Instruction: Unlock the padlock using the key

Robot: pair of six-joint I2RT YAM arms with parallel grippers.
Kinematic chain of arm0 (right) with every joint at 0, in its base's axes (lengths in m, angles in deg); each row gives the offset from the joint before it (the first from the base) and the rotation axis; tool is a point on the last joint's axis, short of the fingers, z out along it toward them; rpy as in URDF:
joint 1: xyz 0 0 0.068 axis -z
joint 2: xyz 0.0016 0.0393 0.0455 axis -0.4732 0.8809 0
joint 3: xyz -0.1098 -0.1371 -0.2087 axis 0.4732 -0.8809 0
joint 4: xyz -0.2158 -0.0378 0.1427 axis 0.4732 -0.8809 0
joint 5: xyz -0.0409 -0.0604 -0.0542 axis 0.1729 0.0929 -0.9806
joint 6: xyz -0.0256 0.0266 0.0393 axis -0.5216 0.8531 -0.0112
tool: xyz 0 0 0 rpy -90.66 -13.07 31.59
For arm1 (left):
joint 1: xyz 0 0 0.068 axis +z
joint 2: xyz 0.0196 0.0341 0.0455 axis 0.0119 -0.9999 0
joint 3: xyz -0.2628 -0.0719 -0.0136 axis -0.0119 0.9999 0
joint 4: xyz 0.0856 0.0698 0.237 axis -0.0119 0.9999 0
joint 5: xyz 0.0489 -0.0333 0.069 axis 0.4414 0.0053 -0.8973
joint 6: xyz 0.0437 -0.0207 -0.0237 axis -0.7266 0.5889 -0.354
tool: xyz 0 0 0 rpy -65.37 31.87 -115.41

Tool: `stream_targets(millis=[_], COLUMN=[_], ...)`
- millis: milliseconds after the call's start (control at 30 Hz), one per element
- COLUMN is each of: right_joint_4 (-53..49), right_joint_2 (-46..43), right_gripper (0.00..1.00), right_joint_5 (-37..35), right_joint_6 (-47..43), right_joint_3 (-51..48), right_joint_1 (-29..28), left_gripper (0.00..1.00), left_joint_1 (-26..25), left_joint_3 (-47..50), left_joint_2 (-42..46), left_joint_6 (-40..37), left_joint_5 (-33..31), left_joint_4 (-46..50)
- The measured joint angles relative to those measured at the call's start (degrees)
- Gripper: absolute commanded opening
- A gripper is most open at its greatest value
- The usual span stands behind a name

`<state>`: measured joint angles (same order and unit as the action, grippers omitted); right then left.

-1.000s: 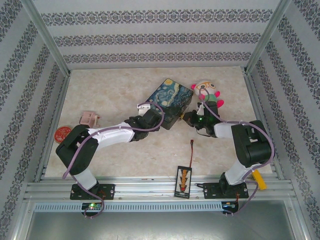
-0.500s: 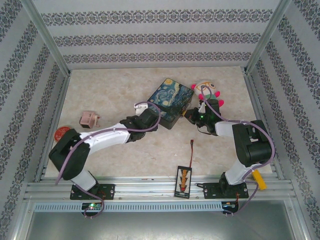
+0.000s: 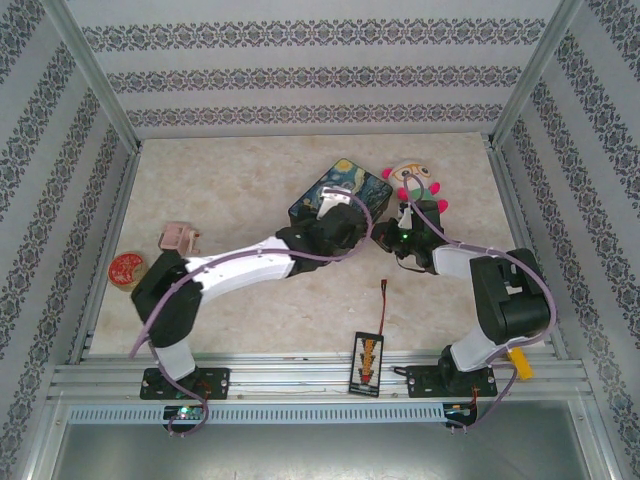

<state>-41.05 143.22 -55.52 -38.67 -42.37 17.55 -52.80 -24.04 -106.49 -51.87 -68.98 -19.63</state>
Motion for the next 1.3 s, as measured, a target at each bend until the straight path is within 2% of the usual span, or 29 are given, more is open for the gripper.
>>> stream_targets(millis=[233, 733, 1300], right_joint_4=[-3.17, -9.75, -8.41], right_joint_2=[-2.75, -3.96, -1.66], right_gripper=[0.03, 0.02, 0.02], right_joint_5=[-0.48, -6.78, -8.13], right_joint_6=[-1.25, -9.07, -9.49], right_joint_3=[-1.25, -1.11, -0.04], right_joint_1=[-0.07, -0.46, -0.24], left_gripper=[0.99, 0.99, 0.99], left_joint_1=[0.0, 0.09, 0.5], left_joint_3=[-4.72, -5.01, -3.82], left_joint_2=[-9.38, -9.35, -8.61], left_joint_6=[-2.32, -1.42, 0.28], left_joint_5=[-0.35, 0.74, 1.4], left_joint_4=[3.87, 5.14, 5.01])
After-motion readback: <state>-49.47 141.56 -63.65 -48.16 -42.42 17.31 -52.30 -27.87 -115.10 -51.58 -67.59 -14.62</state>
